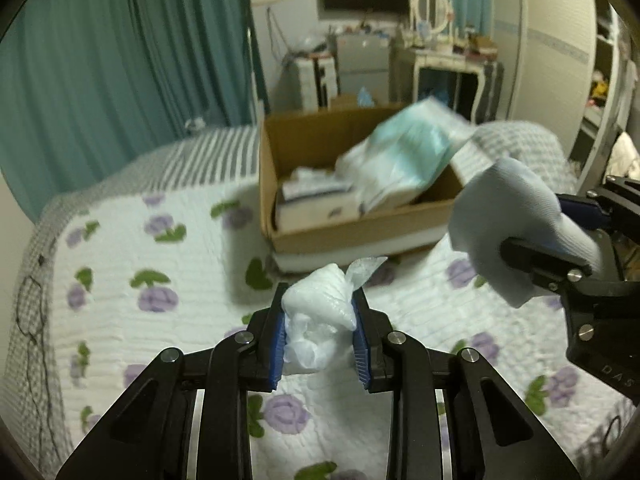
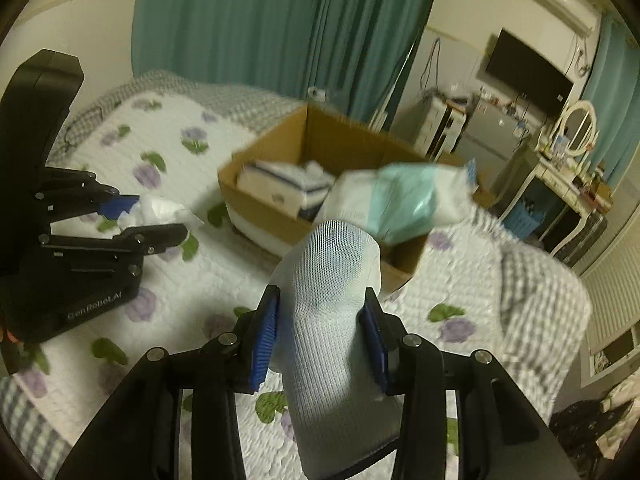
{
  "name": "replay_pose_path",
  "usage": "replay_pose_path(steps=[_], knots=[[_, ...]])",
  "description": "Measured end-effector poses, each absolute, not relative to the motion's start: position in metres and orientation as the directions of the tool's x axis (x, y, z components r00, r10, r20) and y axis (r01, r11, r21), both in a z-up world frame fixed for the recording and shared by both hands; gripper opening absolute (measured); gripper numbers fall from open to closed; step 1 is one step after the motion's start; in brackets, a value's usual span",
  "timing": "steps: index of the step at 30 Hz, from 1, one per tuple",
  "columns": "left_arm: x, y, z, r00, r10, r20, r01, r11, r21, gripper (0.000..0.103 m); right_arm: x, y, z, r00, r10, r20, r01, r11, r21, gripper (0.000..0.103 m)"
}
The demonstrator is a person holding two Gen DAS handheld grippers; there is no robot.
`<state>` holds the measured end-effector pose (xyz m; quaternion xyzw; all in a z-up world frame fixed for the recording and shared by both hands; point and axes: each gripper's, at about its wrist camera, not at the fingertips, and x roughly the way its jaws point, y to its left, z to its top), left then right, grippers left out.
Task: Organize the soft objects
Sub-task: 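Carry the cotton wad and glove into the box and open both tools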
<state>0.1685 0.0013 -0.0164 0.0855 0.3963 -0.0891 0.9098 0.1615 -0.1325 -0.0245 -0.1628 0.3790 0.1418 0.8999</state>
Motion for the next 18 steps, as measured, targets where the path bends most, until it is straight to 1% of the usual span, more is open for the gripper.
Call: replay_pose_path(steps=[10,18], knots=[[0.143,-0.007,0.049,0.757,-0.136,-0.639,0.239,0.968,0.076,0.027,0.116,-0.135,0.056,0.772,0.144,-0.620,-0.346,0.913,-0.218,0.039],[0.143,-0.007,0.090,0.807,-0.162,-0.568,0.235,0.970,0.058,0.027,0.108,-0.137,0.100,0.829,0.148,-0.540,-0.315,0.920,-0.232,0.039]])
